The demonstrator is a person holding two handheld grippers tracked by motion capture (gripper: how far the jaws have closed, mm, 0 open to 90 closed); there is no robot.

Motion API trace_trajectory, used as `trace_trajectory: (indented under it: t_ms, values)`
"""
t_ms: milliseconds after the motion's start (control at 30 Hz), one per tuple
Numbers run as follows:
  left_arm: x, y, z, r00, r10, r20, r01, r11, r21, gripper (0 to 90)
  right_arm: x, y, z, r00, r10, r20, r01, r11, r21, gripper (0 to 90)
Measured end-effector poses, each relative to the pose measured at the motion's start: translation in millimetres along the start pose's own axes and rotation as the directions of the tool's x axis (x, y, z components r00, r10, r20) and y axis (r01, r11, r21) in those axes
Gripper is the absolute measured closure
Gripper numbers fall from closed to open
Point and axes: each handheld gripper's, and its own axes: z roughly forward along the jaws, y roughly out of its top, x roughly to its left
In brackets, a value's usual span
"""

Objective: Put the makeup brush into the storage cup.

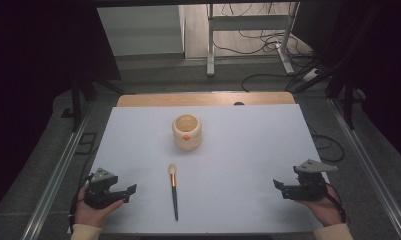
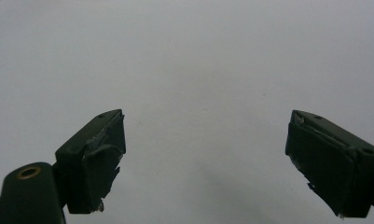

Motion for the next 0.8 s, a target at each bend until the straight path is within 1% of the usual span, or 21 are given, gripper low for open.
trace_trajectory:
  t_ms: [300, 567, 700, 800]
  values:
    - [0.0, 5.5, 3.6, 1.0, 0.002, 0.005, -0.002, 1.0, -0.001, 21.1, -1.6, -5.8, -3.5, 1.0, 0.004, 0.001, -0.004, 1.0, 0.008, 12.3]
    - [0.1, 4.5, 2.1, 1.0, -0.001, 0.002, 0.001, 1.0, -0.002, 21.0, -0.8, -4.7, -2.2, 1.0, -0.001, 0.006, 0.001, 1.0, 0.009, 12.3]
    - [1.5, 4.5, 0.1, 1.0, -0.009, -0.003, 0.009, 0.9999, -0.008, 21.2, 1.9, -3.4, -0.4, 1.0, 0.001, 0.002, -0.001, 1.0, 0.005, 11.9]
    - [0.9, 6.2, -0.6, 1.0, -0.009, -0.002, 0.009, 0.9998, -0.015, 21.2, 3.7, -4.0, -1.4, 0.9999, -0.004, 0.01, 0.004, 1.0, 0.004, 11.9]
